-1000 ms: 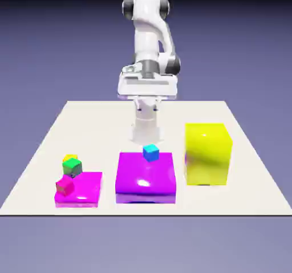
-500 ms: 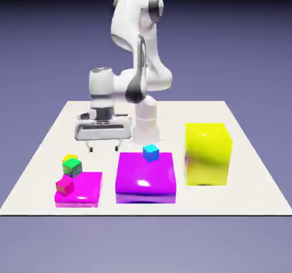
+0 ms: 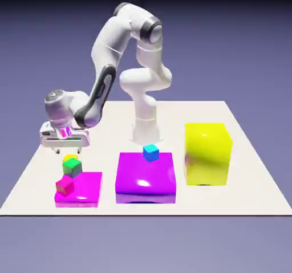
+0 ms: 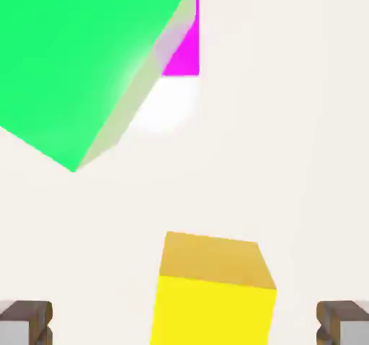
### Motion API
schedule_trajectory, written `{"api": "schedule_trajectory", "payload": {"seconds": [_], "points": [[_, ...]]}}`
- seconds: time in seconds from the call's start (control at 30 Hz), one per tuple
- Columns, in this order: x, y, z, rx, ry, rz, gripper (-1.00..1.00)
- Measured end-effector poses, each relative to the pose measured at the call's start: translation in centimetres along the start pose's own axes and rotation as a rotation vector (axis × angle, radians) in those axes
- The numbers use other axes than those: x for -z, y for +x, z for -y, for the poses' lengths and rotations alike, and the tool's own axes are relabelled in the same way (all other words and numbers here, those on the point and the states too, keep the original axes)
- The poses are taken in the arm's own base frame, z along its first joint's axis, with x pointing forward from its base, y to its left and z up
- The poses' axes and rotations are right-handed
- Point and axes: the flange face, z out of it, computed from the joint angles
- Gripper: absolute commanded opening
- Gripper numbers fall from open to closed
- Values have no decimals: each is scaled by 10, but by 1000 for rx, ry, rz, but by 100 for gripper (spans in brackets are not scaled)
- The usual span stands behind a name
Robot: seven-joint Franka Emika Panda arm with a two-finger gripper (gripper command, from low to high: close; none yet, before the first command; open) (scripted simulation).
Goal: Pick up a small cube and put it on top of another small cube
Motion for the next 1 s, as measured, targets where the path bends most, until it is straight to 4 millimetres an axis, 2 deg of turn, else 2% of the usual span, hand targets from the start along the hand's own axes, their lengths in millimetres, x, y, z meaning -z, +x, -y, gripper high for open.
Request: {"api": "schedule_trajectory", "payload": {"seconds": [0.03, 0.1, 0.3, 0.33, 0.4, 0.67, 0.83, 1.0], "points": [[0, 0, 0, 0, 0, 0, 0], [-15, 3, 1, 2, -2, -5, 0], [-68, 3, 3, 0, 0, 0, 0], [-70, 3, 3, 0, 0, 0, -100], [-70, 3, 3, 0, 0, 0, -100], [-1, 0, 0, 0, 1, 0, -100], [6, -38, 93, 249, 82, 86, -100], [33, -97, 178, 535, 105, 120, -100]]}}
